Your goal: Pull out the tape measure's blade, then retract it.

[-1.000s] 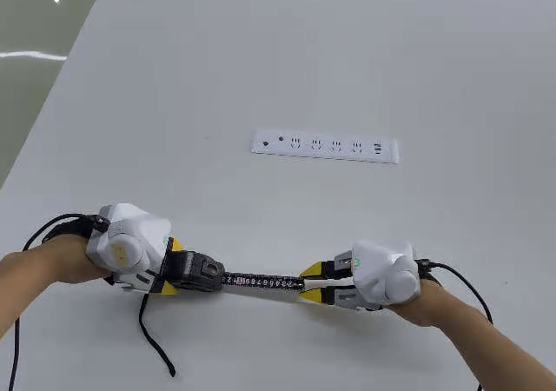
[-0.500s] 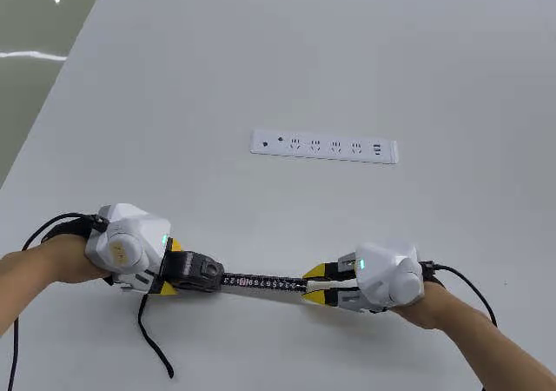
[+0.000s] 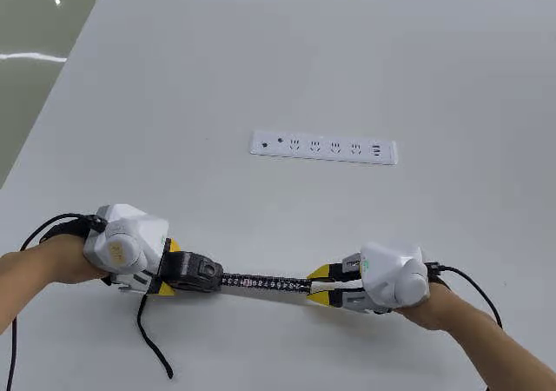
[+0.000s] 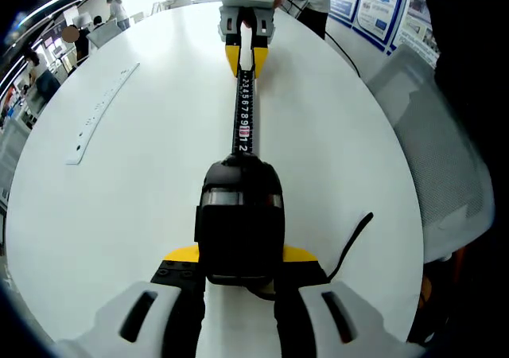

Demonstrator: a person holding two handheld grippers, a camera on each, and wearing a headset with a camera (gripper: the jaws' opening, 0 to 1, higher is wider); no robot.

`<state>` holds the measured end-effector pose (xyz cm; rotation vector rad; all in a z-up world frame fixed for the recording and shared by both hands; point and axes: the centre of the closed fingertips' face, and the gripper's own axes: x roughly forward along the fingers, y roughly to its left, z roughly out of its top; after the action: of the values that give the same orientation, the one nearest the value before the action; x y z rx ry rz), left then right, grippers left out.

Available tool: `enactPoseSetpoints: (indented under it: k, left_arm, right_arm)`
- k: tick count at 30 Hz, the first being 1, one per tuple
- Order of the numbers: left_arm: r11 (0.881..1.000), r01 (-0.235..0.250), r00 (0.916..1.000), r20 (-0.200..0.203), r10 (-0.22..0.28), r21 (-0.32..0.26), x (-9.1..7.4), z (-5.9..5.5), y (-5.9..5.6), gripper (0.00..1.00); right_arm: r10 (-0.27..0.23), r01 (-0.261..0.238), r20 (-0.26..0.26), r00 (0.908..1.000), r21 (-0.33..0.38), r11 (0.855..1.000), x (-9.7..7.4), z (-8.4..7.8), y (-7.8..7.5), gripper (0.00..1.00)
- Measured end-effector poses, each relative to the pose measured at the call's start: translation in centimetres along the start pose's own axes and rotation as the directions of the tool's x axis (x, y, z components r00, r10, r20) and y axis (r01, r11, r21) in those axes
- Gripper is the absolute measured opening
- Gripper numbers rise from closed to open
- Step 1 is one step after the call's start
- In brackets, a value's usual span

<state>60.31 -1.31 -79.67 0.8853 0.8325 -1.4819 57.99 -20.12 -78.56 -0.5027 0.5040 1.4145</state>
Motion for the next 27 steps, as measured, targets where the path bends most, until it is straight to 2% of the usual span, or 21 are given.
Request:
enactPoseSetpoints:
  k: [27]
  left_arm:
    - [1.000,0.005,1.0000,-0.005,-0.005,-0.004,-0.04,-0.24,0.00,0.29]
  right_arm:
    - [0.004,-0.004,0.001,1.0000,0.006,1.000,-0.70,-0.34,-0.13,0.10]
